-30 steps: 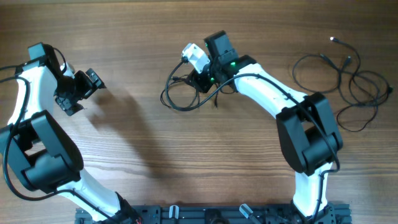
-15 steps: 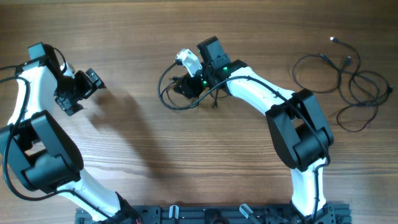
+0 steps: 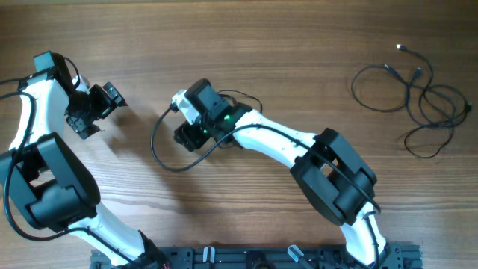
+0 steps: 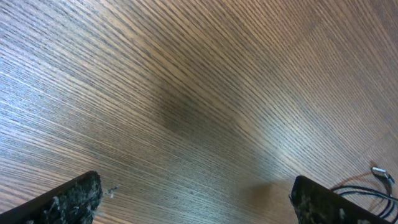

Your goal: Untangle cables

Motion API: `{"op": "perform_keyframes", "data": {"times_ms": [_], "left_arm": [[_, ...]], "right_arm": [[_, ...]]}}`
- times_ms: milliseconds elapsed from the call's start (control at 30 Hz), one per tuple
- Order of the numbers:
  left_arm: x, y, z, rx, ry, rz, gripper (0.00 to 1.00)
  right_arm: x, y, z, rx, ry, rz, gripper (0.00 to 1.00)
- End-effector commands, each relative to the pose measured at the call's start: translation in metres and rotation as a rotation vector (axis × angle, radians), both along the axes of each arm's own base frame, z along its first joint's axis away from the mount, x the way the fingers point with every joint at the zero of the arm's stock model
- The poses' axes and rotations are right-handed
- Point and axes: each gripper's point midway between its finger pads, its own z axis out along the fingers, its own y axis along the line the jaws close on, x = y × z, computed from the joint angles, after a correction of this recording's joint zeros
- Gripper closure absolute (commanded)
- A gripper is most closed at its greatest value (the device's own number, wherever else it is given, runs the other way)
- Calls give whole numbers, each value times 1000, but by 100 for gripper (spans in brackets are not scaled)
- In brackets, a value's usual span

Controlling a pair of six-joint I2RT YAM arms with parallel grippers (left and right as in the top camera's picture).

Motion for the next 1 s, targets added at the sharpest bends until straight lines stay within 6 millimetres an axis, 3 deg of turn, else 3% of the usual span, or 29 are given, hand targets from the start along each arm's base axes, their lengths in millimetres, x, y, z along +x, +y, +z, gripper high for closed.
{"op": "perform_keyframes", "data": {"times_ms": [0, 67, 167, 267, 433, 500, 567, 767, 867, 967], "left_arm": [[3, 3, 9, 20, -22, 4, 0], [3, 3, 9, 20, -22, 4, 0], [3, 3, 9, 20, -22, 4, 0], [3, 3, 9, 20, -22, 4, 0], [3, 3, 9, 20, -22, 4, 0], [3, 3, 9, 20, -22, 4, 0], [3, 3, 9, 20, -22, 4, 0], [3, 3, 9, 20, -22, 4, 0], [3, 3, 9, 20, -22, 4, 0], [3, 3, 9, 20, -22, 4, 0]], "right_arm": [[13, -34, -31, -236, -127, -30, 52], [9, -55, -41, -340, -115, -29, 69], [-5, -85, -52, -476, -64, -2, 78], [-12, -95, -49, -522, -33, 9, 77], [-4, -142, -29, -783, -94, 47, 71], [-19, -134, -23, -748, -29, 155, 72], [-24, -116, -10, -665, 9, 194, 65], [-2, -53, 65, -389, -24, 121, 53], [15, -35, 75, -312, -94, 98, 53], [20, -29, 71, -291, -115, 93, 44]]}}
